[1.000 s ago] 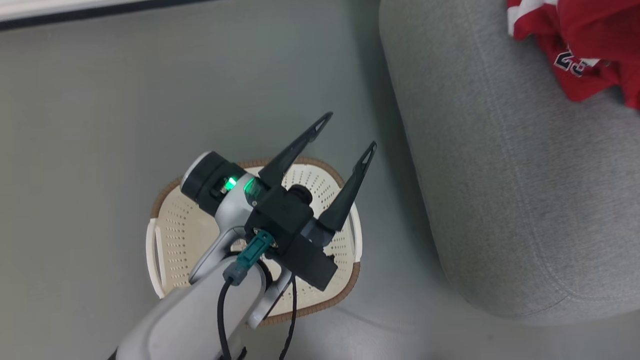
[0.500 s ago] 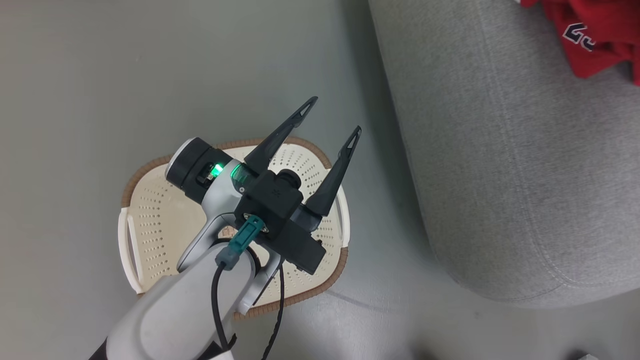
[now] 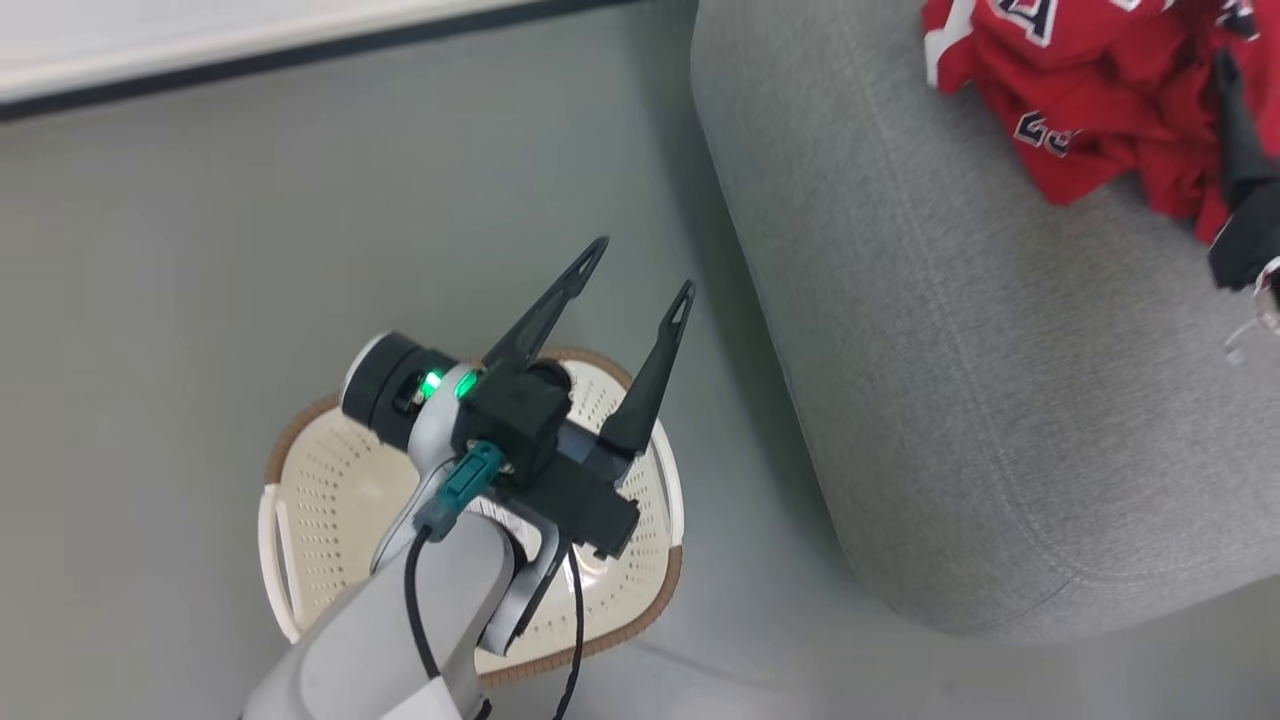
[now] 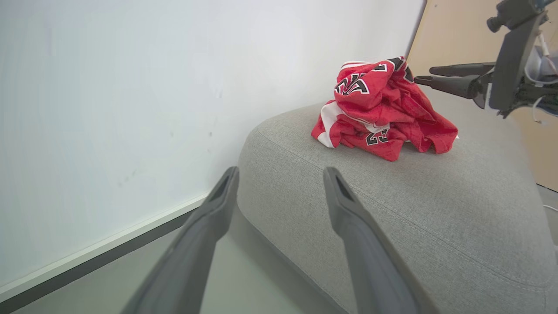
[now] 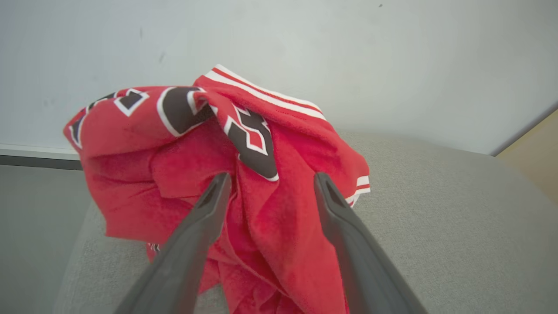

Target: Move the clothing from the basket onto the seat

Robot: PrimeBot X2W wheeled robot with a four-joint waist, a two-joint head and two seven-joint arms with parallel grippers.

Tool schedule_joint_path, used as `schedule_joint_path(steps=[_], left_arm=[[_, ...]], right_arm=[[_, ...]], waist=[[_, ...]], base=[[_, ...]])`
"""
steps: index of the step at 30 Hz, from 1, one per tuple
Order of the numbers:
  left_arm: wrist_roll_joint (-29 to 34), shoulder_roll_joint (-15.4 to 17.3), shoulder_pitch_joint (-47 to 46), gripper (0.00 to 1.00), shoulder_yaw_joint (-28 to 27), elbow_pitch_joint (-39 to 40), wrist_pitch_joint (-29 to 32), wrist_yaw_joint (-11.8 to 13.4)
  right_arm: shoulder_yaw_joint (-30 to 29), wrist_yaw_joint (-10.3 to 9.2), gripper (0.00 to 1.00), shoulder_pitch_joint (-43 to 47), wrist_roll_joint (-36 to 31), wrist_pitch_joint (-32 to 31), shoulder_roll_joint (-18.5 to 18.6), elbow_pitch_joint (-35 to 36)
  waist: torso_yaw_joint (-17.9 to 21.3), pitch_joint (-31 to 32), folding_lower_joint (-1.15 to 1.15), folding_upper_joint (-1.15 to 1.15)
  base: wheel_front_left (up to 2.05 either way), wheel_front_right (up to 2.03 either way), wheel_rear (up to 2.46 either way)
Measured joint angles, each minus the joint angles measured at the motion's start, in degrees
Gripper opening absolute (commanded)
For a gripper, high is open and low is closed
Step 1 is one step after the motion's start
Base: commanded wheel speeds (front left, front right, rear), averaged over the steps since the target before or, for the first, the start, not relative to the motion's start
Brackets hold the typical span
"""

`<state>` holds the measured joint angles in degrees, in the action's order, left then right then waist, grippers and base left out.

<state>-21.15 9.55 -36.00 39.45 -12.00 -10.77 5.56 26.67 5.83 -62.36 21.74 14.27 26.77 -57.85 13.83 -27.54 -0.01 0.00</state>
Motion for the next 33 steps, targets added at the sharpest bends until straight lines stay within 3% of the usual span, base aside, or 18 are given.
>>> schedule_joint_path(steps=[13,23,30,33], left_arm=[[-4.1,-0.9,7.4,1.0,-5.8,-5.7,-2.0,1.0],[-6.6,-0.5,16.5,1.0,-11.7,-7.1,-3.2,1.5],[-6.6,1.5,23.6,1.0,-15.8,-6.7,-3.5,1.5],[-6.4,2.2,28.1,1.0,-19.4,-6.0,-3.5,1.5]], right_arm=[[0.0,0.24,1.0,12.0,1.5,0.2,-4.3,6.1],[-0.3,0.12,1.0,25.9,3.3,0.3,-10.2,15.5],[-0.3,-2.46,1.0,33.9,3.3,0.3,-12.5,21.4],[-1.0,-4.74,1.0,38.1,2.9,0.3,-12.6,25.2]], waist=[[-1.0,10.0,-0.01,0.0],[-5.2,19.0,-0.01,-0.01],[-9.0,23.5,0.0,-0.01],[-11.2,25.7,0.0,-0.01]], base=[[0.0,0.0,0.0],[0.0,0.0,0.0],[0.0,0.0,0.0],[0.0,0.0,0.0]])
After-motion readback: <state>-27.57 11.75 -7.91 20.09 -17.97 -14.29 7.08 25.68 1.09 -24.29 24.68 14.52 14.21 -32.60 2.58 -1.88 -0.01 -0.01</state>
